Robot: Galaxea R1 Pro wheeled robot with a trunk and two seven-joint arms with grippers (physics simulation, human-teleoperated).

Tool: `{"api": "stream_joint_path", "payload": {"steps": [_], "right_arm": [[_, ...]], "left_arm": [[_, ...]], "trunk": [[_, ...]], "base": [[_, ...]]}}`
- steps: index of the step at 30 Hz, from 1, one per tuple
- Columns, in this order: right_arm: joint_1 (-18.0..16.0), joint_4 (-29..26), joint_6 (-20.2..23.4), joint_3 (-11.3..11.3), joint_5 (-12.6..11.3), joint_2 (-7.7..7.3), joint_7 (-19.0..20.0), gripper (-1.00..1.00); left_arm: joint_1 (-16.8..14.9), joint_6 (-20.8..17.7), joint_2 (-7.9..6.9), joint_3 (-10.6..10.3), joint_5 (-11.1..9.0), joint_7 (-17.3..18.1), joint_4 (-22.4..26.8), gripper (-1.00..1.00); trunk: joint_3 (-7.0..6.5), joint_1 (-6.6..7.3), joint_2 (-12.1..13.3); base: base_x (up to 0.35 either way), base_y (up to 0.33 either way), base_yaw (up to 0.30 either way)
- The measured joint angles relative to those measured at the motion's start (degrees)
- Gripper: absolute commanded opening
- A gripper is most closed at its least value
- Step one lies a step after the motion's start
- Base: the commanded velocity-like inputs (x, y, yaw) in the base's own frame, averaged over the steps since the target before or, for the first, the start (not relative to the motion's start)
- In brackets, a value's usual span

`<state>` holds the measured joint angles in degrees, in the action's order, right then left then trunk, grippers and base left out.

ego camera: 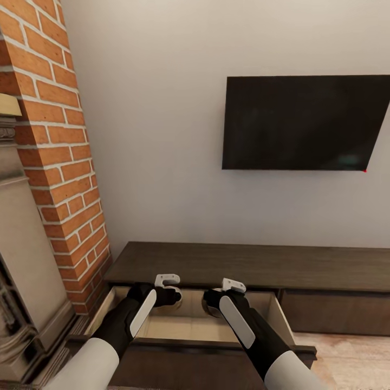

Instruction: Place each of the two pumpkins and all three candles from the living room inside a cabinet in the living room (use any cabinet), then make sure every cabinet is closed, and position the cauldron so it is next to a table in the living room.

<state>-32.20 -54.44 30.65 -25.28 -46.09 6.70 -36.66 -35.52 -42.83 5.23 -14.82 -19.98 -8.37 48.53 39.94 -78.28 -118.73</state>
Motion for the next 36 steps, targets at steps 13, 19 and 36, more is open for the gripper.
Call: {"api": "stream_joint_path", "payload": {"steps": [13,19,36], "right_arm": [[0.0,-0.1,0.0,0.0,0.1,0.00,0.1,-1.00],[0.0,-0.1,0.0,-0.1,0.1,0.00,0.2,-1.00],[0.0,-0.1,0.0,0.0,0.1,-0.01,0.2,-1.00]], "left_arm": [[0.0,0.0,0.00,0.0,0.1,0.0,0.0,-1.00],[0.0,0.0,0.00,0.0,0.2,0.0,0.0,-1.00],[0.0,0.0,-0.02,0.1,0.3,0.0,0.0,-1.00]], "trunk": [[2.33,-2.86,-5.2],[3.41,-4.17,-7.6],[5.39,-6.60,-12.0]], "base": [[0.000,0.000,0.000],[0.000,0.000,0.000],[0.000,0.000,0.000]]}}
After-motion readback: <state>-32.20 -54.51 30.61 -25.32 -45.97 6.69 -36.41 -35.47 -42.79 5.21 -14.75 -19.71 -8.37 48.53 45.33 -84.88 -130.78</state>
